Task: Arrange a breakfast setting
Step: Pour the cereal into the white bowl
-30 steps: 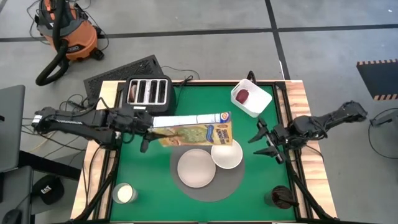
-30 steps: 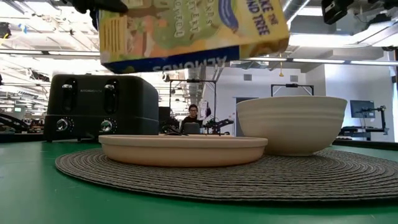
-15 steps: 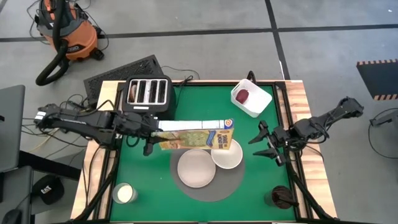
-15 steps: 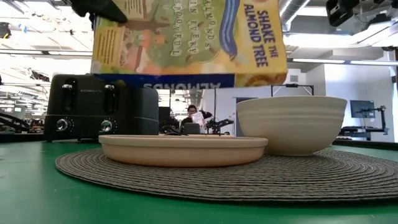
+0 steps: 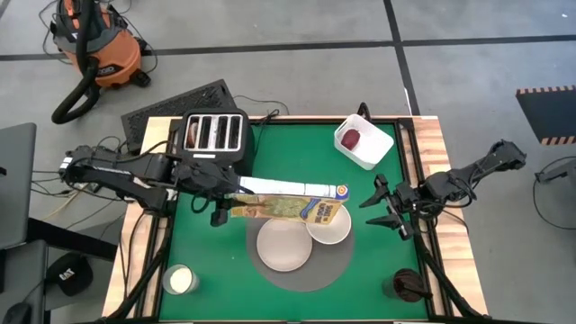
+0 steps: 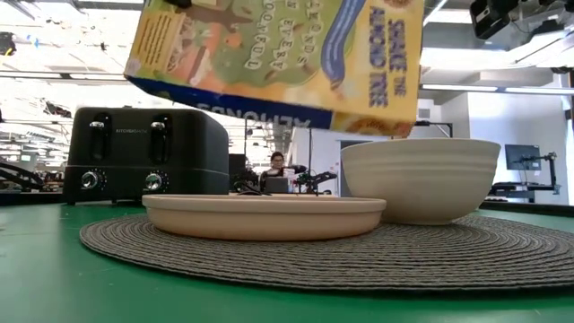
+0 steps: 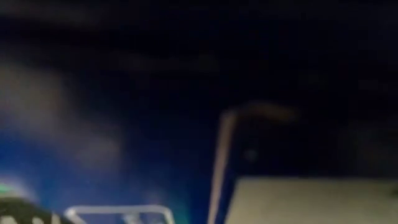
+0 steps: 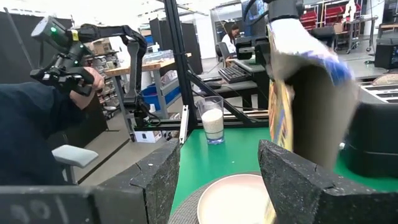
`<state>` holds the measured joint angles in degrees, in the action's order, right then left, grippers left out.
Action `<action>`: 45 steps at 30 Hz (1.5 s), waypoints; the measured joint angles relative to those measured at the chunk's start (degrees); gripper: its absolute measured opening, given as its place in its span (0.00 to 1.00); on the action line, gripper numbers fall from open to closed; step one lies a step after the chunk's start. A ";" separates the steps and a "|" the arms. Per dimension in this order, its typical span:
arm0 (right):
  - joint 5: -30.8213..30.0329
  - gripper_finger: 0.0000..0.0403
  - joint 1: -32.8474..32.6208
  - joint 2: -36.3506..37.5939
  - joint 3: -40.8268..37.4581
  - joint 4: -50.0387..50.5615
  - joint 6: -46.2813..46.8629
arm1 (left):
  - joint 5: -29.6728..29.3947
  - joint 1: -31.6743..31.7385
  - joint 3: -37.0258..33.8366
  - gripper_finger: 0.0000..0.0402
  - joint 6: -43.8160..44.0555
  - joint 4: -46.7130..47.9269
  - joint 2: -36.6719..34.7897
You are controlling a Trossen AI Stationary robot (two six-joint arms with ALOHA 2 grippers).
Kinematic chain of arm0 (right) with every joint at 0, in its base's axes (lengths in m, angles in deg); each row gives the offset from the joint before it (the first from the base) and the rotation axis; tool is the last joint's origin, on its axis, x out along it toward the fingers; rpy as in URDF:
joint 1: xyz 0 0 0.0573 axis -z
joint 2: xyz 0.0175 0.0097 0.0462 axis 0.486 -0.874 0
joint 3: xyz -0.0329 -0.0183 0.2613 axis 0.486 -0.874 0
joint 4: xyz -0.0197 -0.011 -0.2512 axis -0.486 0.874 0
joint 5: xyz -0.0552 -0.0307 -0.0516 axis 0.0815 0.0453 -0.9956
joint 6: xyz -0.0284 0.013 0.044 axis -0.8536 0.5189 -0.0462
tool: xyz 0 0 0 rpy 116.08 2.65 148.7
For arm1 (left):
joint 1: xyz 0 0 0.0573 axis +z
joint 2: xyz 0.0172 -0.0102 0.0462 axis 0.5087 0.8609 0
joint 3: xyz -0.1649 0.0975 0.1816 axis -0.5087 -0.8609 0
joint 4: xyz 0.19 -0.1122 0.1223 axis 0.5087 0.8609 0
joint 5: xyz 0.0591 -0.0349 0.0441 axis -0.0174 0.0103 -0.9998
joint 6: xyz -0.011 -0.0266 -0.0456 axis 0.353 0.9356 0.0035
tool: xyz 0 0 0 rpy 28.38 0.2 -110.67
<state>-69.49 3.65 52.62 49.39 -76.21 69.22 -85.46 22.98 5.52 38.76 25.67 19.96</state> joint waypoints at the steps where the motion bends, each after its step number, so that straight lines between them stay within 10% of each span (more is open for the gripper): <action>1: 0.01 0.60 0.00 0.00 0.00 0.04 0.13 | 0.00 0.00 1.10 0.35 -0.16 1.04 0.84; 45: -0.36 0.60 0.02 -0.01 0.00 0.43 0.18 | -3.39 0.00 31.77 0.35 -4.42 24.80 20.91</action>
<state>-69.85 3.67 52.61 49.39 -75.79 69.40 -88.85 22.98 37.29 34.35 50.47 40.86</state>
